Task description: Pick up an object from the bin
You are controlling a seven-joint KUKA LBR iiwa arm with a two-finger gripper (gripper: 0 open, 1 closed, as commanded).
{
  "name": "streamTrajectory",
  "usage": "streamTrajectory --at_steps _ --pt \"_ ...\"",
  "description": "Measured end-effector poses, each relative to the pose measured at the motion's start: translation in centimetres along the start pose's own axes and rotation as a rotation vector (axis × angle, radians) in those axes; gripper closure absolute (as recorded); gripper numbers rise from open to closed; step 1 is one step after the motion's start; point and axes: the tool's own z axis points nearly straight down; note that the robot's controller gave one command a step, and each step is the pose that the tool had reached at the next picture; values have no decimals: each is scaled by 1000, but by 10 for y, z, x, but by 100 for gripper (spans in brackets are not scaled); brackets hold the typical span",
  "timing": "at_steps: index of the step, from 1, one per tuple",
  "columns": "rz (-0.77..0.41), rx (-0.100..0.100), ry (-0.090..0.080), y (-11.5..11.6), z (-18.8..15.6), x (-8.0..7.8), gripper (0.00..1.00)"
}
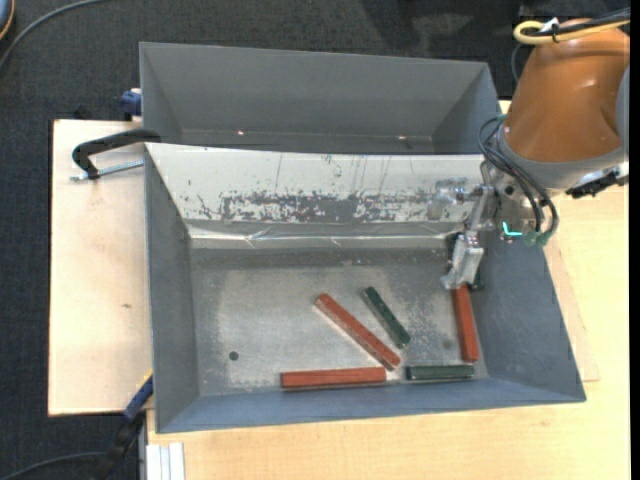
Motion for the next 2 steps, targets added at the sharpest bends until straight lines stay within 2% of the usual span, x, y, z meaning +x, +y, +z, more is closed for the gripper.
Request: streamTrajectory --at_steps 1,2 --pt "-237 0 -5 34 163 55 0" --pt "-454 -1 -7 129 160 71 0"
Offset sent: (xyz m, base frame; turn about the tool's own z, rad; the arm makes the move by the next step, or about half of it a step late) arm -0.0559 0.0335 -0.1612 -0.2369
